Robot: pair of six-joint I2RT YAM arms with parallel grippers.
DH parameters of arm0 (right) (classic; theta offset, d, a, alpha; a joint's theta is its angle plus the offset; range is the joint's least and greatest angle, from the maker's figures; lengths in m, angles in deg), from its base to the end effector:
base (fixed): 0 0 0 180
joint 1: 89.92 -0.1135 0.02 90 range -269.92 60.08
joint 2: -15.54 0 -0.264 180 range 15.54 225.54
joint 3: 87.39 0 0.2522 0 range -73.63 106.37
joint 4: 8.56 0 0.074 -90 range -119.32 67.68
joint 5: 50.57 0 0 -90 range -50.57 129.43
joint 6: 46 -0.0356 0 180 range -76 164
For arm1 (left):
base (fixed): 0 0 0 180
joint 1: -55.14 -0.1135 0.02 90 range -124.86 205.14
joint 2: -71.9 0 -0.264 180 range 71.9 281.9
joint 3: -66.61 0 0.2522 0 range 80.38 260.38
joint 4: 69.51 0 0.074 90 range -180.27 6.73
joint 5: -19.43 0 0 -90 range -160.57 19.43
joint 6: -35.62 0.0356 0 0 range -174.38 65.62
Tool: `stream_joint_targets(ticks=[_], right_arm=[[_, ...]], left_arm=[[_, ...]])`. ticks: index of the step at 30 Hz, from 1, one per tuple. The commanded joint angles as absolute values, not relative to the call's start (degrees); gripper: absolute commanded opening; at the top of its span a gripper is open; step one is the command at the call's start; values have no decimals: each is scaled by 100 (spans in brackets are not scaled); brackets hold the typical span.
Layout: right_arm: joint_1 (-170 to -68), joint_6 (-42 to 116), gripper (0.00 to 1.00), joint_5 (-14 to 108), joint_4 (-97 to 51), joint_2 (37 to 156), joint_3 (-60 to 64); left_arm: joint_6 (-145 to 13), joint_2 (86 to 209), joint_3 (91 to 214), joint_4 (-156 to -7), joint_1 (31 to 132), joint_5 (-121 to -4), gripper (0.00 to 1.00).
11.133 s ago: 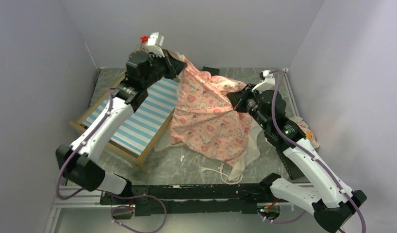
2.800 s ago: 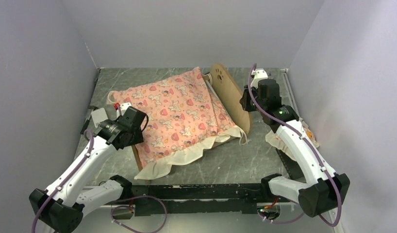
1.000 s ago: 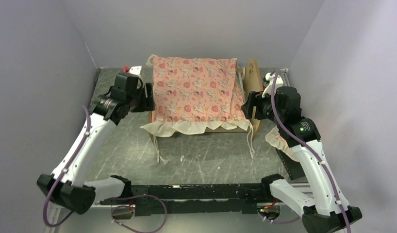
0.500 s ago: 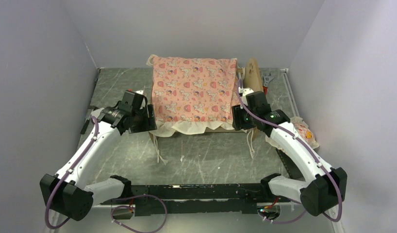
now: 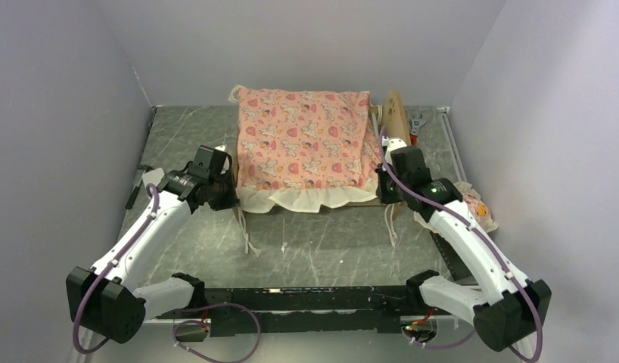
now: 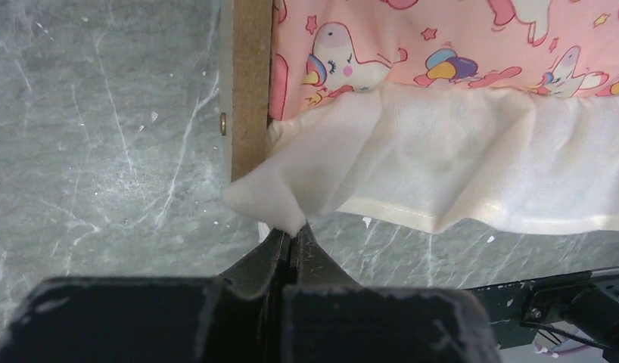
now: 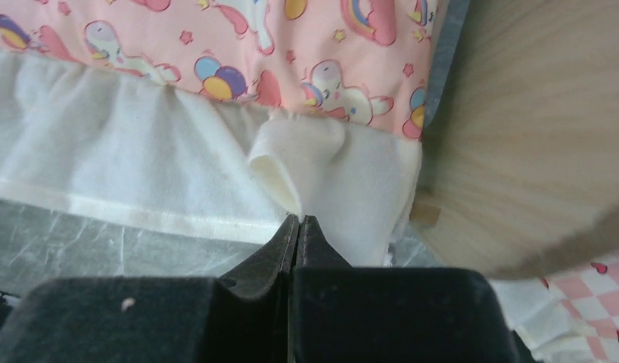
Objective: Set up the pet bed
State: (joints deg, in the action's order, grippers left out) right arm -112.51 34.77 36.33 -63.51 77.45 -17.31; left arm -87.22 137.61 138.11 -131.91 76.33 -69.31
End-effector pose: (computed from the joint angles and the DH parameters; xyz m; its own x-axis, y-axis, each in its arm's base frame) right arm 0.2042 0.0829 0.3024 -0.7201 -0.1261 -0.6823 -0.2369 0.9689 0.0709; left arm 0.2073 -0.0812 0.2881 -0.8562 -0.2496 -0.4524 -0.1091 0.9432 -0.3139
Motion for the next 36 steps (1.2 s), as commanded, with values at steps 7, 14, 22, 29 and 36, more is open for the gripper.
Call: stream_joint_targets(ticks=[7,14,22,29,36], right_arm=[[-11257,2831,0,3714,-7642,6788,-967],[-11253,1945,8,4090,-7873,6439,-1654],[-11248,1864,39,4478,-7676,6304,-1762],[-11237,2560,75,3042,-7933,6764,-199],[-10710,2890,85,2680,-6966,7515,335]], left_arm=[[-8656,13127,14680,-14031,7632,-7519,0],[-9020,12608,13822,-14252,7632,-7650,0],[-8903,12430,13827,-14317,7632,-7755,46],[-8236,13114,14992,-14198,7632,-8240,77],[-7607,14558,15636,-13009,7461,-8495,76]])
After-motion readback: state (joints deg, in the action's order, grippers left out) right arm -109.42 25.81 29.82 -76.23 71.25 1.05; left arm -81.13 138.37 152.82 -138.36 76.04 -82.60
